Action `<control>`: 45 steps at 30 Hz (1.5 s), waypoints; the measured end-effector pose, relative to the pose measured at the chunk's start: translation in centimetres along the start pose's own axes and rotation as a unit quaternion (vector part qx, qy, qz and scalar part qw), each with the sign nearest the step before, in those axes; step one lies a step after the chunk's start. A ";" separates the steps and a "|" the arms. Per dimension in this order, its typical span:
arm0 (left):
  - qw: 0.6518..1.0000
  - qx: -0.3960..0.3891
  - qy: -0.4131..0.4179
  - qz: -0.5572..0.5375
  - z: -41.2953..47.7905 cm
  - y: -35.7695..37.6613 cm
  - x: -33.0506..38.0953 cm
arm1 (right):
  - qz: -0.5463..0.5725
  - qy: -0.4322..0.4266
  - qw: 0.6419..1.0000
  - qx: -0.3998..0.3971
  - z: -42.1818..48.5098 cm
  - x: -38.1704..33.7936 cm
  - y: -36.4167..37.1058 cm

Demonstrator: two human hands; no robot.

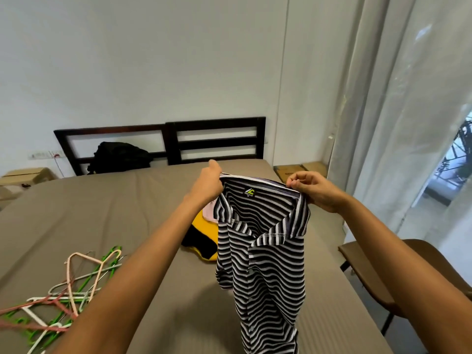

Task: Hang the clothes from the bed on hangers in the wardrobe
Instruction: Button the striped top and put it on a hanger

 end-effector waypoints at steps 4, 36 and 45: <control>0.997 0.057 0.046 -0.039 0.0 -1.3 1.0 | -0.223 -0.073 0.972 0.017 0.0 -1.2 1.1; 0.914 0.355 0.092 -0.174 -20.6 -11.6 6.6 | 0.098 -0.285 0.754 0.583 -22.2 -8.6 -2.2; 0.987 0.122 0.068 0.078 -14.5 -1.8 -0.1 | -0.267 -0.188 0.879 0.348 -11.5 -2.6 4.0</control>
Point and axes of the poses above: each hand's wrist, its own z-axis towards the middle knuckle, its own y-axis out of the palm, x = y × z, the point moved 9 cm from there along z, towards the middle knuckle, and after that the axes turned 12 degrees about x, right-handed, at the moved point
